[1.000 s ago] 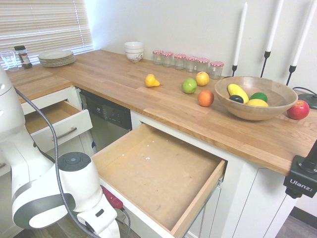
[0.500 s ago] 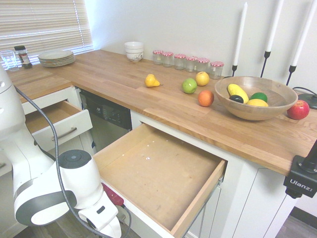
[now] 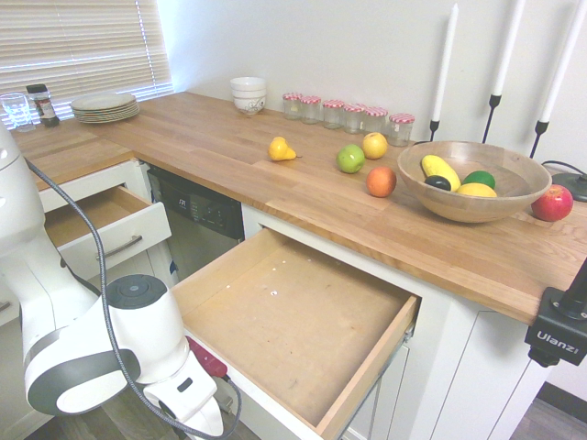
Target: Close the drawer
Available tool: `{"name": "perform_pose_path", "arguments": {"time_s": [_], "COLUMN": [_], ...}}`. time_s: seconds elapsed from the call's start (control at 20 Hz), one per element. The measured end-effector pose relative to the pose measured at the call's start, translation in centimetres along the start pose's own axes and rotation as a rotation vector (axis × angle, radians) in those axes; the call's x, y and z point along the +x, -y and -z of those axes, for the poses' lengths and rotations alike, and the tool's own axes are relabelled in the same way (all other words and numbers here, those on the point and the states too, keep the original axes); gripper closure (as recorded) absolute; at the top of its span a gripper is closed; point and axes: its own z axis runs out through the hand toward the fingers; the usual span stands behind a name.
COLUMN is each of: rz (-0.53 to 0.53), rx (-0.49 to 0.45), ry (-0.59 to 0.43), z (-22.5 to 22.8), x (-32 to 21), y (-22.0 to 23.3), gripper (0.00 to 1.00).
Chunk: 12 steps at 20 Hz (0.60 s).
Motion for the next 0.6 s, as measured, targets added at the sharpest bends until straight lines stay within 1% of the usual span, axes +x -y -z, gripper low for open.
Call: {"name": "perform_pose_path", "arguments": {"time_s": [0.6], "rz": [-0.001], "rx": [0.009], "ry": [-0.012], "z": [0.26], "x": [0.41], "y": [0.46], "gripper": [1.00]}}
